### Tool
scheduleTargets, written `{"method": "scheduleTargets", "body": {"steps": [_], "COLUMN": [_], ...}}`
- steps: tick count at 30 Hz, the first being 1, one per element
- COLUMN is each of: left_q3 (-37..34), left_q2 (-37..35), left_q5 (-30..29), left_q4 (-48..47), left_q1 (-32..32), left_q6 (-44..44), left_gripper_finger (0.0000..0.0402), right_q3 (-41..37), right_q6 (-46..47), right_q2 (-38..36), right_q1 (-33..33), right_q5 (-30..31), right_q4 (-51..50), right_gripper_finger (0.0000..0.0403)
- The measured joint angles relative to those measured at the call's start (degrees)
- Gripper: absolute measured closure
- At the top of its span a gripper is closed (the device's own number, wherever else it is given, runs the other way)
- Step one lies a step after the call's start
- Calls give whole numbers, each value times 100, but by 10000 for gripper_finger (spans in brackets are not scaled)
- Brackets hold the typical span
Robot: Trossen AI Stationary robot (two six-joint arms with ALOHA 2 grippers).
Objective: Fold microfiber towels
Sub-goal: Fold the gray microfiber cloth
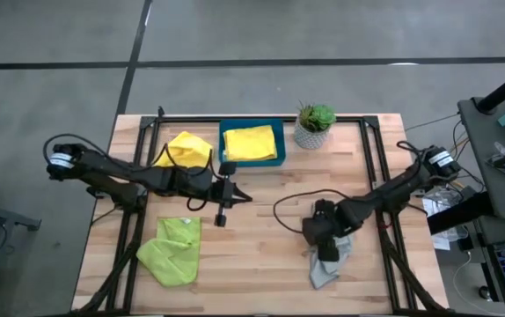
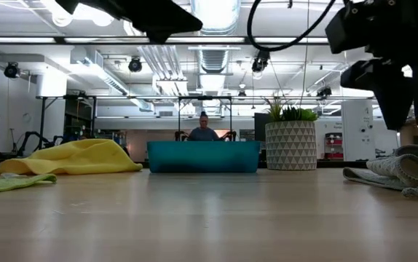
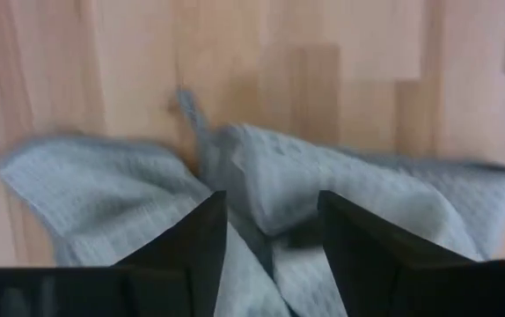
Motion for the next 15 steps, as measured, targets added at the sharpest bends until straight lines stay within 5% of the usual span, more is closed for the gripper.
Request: {"method": "scheduleTargets", "body": {"steps": [15], "left_q3": [-2], "left_q2": [35], "left_q5": [-1042], "left_q4": [255], "left_q1": [-785], "left_q6": [-98], "left_gripper_finger": [401], "right_q3": [-174], "right_q6": [-37], "right_q2": [818], "right_q1": [137], "right_q5": [540], "right_q4": [733], "right_gripper_finger": [261]}}
